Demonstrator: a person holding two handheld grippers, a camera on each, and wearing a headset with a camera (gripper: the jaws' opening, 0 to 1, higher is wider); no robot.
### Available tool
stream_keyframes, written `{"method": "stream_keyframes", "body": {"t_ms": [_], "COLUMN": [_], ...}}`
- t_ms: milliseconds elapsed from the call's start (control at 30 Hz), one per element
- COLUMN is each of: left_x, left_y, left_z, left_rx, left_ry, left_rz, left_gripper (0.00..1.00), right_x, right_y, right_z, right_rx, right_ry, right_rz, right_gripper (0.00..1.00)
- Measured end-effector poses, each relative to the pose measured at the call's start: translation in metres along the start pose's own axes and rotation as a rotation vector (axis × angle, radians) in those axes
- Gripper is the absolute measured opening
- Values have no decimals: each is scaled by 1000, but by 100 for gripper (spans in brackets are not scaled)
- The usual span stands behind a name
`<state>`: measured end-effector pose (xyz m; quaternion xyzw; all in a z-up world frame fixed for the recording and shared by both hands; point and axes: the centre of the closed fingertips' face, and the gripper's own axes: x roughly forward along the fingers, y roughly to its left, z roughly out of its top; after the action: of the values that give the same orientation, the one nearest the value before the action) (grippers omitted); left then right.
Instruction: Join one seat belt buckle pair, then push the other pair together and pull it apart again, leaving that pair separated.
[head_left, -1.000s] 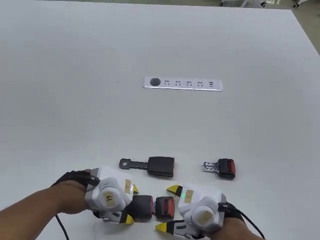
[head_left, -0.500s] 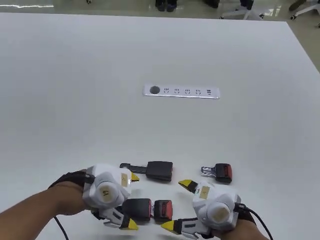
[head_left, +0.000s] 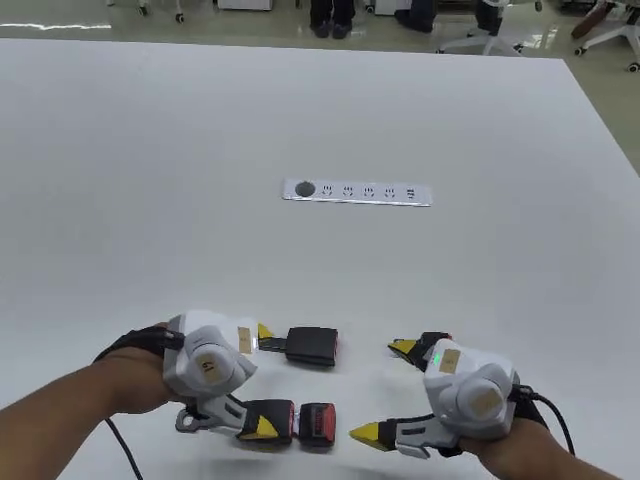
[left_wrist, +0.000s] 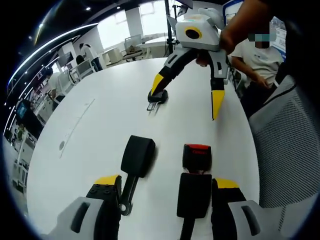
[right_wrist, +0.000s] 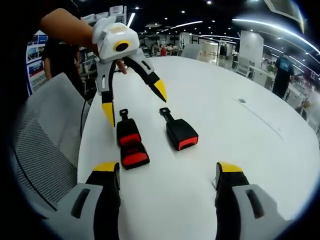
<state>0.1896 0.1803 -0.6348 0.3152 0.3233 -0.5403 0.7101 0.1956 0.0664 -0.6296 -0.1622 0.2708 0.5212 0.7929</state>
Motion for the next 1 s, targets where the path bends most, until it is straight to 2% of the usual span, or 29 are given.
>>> {"method": "stream_keyframes", "body": {"t_ms": [300,533,667,867,900,1000], "left_x": [3,11,21,36,39,45], "left_y": [26,45,47,46,47,50], "left_z": [9,13,13,11,10,5], "left_rx": [5,6,22,45,56,78], "left_ry": [-12,-23,-17,-6,0,14], "left_rz": [19,21,2,-35,-41,-51], "left_gripper": [76,75,75,74,73,72], "right_x": [-11,-13,-13,-10,-7,-8], "right_y": [-27,-50,-66,-74,-77,-81], "right_z": [-1,-11,-18,-32,-38,-44], "right_rx": [11,30,59,89,100,105], "right_ry": [3,31,43,71,77,90], "right_rz": [-22,-27,-29,-3,4,8], "right_gripper": [78,83,84,84,85,84]}}
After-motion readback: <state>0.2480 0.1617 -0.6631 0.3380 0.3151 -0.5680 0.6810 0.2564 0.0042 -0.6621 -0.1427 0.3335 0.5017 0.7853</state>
